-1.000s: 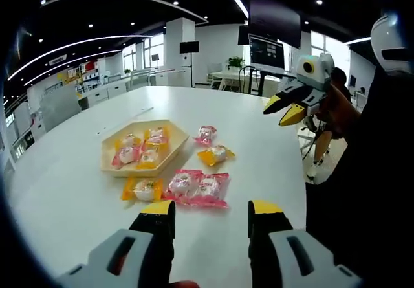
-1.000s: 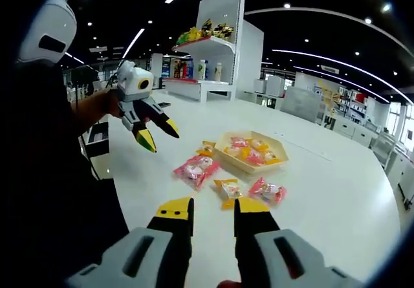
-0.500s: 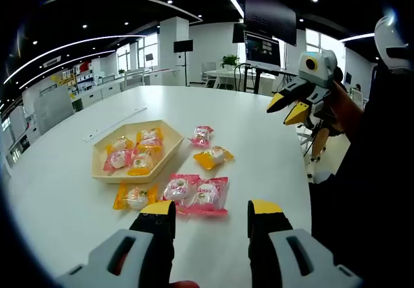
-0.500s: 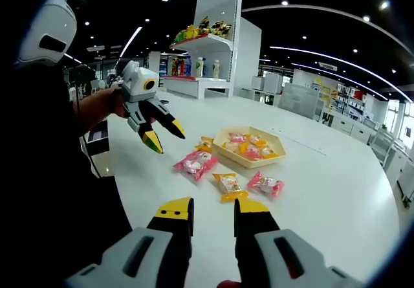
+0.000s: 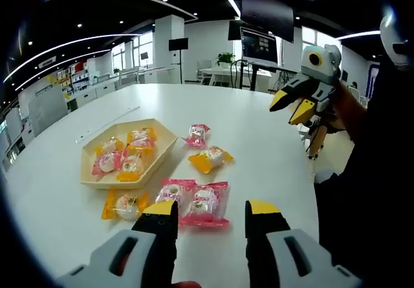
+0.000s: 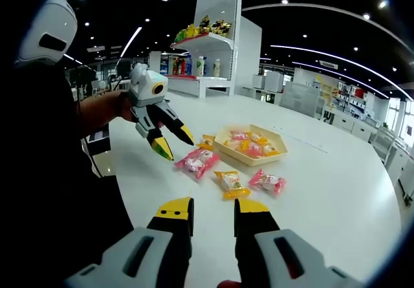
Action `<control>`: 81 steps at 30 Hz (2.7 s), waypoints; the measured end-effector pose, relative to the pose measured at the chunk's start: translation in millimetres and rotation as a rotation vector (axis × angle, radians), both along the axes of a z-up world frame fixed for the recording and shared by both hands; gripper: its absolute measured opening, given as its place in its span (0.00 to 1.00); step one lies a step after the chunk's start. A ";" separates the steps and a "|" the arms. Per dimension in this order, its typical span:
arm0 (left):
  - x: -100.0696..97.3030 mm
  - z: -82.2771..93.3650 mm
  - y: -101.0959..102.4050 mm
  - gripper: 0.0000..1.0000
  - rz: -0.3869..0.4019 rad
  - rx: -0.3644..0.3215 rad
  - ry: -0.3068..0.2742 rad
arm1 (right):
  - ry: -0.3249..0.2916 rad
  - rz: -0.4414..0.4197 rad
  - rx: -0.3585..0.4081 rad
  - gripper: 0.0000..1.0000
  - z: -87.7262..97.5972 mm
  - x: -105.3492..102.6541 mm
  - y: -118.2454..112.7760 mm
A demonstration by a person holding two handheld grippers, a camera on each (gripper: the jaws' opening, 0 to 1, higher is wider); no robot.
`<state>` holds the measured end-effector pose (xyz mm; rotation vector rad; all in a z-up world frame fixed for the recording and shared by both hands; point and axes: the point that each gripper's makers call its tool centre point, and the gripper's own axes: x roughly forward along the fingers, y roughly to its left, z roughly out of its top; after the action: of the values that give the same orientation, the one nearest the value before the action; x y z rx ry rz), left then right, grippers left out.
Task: Pick up the marshmallows scattered on the table and place them into the bowl on the table
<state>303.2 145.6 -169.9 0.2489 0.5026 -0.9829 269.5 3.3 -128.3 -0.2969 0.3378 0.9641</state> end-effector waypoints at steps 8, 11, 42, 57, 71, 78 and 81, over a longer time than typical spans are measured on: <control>8.6 -8.5 -1.2 0.40 0.001 0.007 0.008 | 0.004 -0.005 -0.006 0.26 -1.3 -0.7 -3.3; 10.0 -8.6 -3.4 0.38 -0.005 0.005 0.004 | 0.006 -0.008 -0.007 0.26 -1.9 -0.8 -4.6; 14.5 -27.1 -25.7 0.32 -0.098 0.045 0.003 | 0.018 -0.018 -0.001 0.25 -6.3 2.2 -3.7; 12.2 -33.3 -26.0 0.26 -0.114 0.082 0.001 | 0.012 -0.028 0.010 0.25 -5.9 4.3 -5.4; 14.7 -34.3 -24.5 0.22 -0.117 0.082 0.003 | 0.006 -0.024 0.017 0.25 -3.4 3.1 -3.0; 13.7 -29.7 -23.9 0.21 -0.124 0.078 -0.013 | 0.005 -0.022 0.013 0.25 -3.1 1.0 -2.1; 15.3 -24.0 -23.2 0.21 -0.119 0.064 -0.021 | 0.005 -0.023 0.012 0.25 -2.8 0.0 -3.0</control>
<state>318.5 122.3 -193.9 0.3489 0.5050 -1.0801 269.4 0.3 -131.2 -0.2794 0.3395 0.9438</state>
